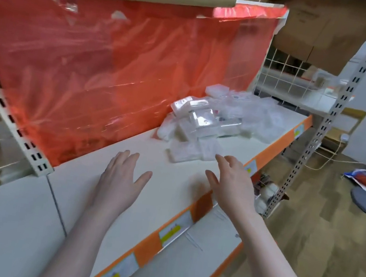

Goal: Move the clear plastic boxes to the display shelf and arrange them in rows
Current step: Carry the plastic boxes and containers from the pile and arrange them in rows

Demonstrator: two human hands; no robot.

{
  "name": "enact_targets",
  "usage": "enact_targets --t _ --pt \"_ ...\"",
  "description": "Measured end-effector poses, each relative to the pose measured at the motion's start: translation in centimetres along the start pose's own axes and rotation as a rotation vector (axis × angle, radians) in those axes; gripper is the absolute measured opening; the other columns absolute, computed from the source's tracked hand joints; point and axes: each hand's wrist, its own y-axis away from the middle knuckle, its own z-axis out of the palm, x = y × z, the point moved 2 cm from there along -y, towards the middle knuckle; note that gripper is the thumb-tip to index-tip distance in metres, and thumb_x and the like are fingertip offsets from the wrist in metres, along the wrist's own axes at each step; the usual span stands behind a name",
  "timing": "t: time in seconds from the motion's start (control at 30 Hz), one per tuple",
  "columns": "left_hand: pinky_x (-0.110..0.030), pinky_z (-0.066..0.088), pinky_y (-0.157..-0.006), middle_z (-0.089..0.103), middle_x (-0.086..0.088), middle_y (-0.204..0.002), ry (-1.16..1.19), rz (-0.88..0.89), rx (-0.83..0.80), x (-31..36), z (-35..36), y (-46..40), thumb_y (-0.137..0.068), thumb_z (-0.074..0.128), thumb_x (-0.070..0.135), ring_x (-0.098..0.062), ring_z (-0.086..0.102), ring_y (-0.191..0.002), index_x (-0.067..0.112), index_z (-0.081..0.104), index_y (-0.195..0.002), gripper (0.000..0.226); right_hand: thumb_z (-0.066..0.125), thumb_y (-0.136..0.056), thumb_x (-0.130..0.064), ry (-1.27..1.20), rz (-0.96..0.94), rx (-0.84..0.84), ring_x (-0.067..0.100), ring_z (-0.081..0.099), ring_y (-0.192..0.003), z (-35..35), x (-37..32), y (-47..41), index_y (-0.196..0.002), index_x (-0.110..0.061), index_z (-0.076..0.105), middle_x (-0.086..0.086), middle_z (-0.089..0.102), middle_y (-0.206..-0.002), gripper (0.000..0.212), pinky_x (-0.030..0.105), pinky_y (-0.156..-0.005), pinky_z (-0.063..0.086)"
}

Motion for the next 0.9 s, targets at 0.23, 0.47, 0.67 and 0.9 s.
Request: enact_targets --t 0.23,0.47,0.67,0.9 --pt "-0.028 0.011 -0.114 0.021 -0.003 -0.156 0.009 -0.157 0.060 3.5 4.3 -3.9 -0.094 0.047 0.043 -0.017 0.013 -0.144 0.016 0.031 -0.146 0.060 0.069 -0.082 -0.019 -0.144 -0.173 -0.010 0.041 0.058 -0.097 4.2 4.7 -7.5 -0.115 0.003 0.061 0.024 0.061 -0.108 0.040 0.045 -0.078 0.048" --pt "-0.026 0.009 -0.115 0.021 -0.003 -0.156 0.025 -0.380 0.141 8.3 7.4 -5.9 -0.094 0.046 0.044 -0.016 0.012 -0.144 0.016 0.031 -0.146 0.061 0.080 -0.070 -0.011 -0.255 -0.484 0.049 0.041 0.063 -0.085 4.9 8.6 -15.0 -0.106 0.003 0.063 0.023 0.064 -0.099 0.043 0.042 -0.068 0.053" --pt "-0.028 0.013 -0.115 0.022 -0.002 -0.156 -0.001 -0.501 0.195 9.6 7.5 -5.7 -0.094 0.045 0.046 -0.016 0.014 -0.144 0.016 0.031 -0.146 0.061 0.081 -0.065 -0.010 -0.302 -0.653 -0.004 0.042 0.061 -0.084 6.6 8.1 -18.5 -0.101 0.003 0.061 0.024 0.061 -0.100 0.043 0.041 -0.062 0.051" --pt "-0.029 0.014 -0.115 0.021 -0.001 -0.156 -0.013 -0.557 0.220 9.0 6.7 -5.9 -0.095 0.045 0.045 -0.016 0.014 -0.144 0.017 0.030 -0.147 0.061 0.082 -0.063 -0.014 -0.284 -0.697 -0.046 0.041 0.059 -0.084 9.2 7.7 -21.2 -0.094 0.004 0.061 0.021 0.061 -0.092 0.041 0.044 -0.069 0.050"
